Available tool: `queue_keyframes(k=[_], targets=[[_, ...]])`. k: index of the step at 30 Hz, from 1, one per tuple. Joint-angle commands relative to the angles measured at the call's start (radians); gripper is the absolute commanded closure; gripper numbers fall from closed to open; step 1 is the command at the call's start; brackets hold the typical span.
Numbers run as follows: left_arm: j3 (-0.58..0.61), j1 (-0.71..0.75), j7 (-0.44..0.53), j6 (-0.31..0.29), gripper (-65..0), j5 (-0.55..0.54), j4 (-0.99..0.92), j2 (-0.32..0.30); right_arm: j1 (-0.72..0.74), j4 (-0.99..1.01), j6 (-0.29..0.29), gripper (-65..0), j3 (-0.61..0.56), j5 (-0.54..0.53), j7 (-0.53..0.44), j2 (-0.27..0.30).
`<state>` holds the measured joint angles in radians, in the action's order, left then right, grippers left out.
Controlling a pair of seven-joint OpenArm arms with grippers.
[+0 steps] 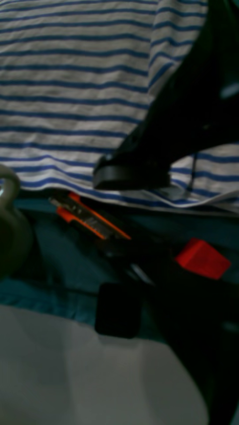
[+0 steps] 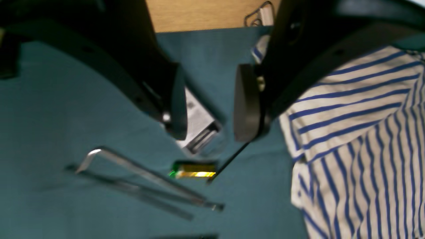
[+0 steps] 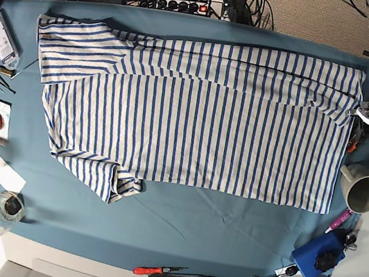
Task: Fold the T-shirt properly
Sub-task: 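Release the shirt edge and raise both grippers away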
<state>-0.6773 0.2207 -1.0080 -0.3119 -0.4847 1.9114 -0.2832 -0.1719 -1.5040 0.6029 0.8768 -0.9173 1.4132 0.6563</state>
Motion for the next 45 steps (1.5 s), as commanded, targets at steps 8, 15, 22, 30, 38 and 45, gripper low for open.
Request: queue_keyframes(k=[8,15,22,30,38,45], targets=[[-0.006,-0.023,0.028,-0.003,-25.0,-0.037,0.023,-0.016,0.009,-0.016,0.002,-23.6,0.009,-0.017,-0.017,0.078],[-0.007,-0.024,0.029,-0.003,-25.0,-0.037,0.035,-0.016,0.009,-0.016,0.001,-23.6,0.009,-0.009,-0.017,0.077],[-0.006,-0.024,0.029,-0.003,-25.0,-0.037,0.035,-0.016,0.009,-0.015,0.001,-23.6,0.008,-0.009,-0.017,0.037],[-0.006,-0.024,0.029,-0.003,-25.0,-0.037,0.035,-0.016,0.009,-0.015,0.002,-23.6,0.008,-0.007,-0.017,-0.044],[-0.006,-0.024,0.030,-0.003,-25.0,-0.097,0.035,-0.016,0.079,-0.015,0.023,-23.6,0.008,-0.074,-0.017,-0.055],[-0.006,-0.034,0.029,-0.004,-25.0,-0.097,0.035,-0.016,0.155,-0.014,0.037,-23.6,-0.093,0.010,-0.053,-0.113]])
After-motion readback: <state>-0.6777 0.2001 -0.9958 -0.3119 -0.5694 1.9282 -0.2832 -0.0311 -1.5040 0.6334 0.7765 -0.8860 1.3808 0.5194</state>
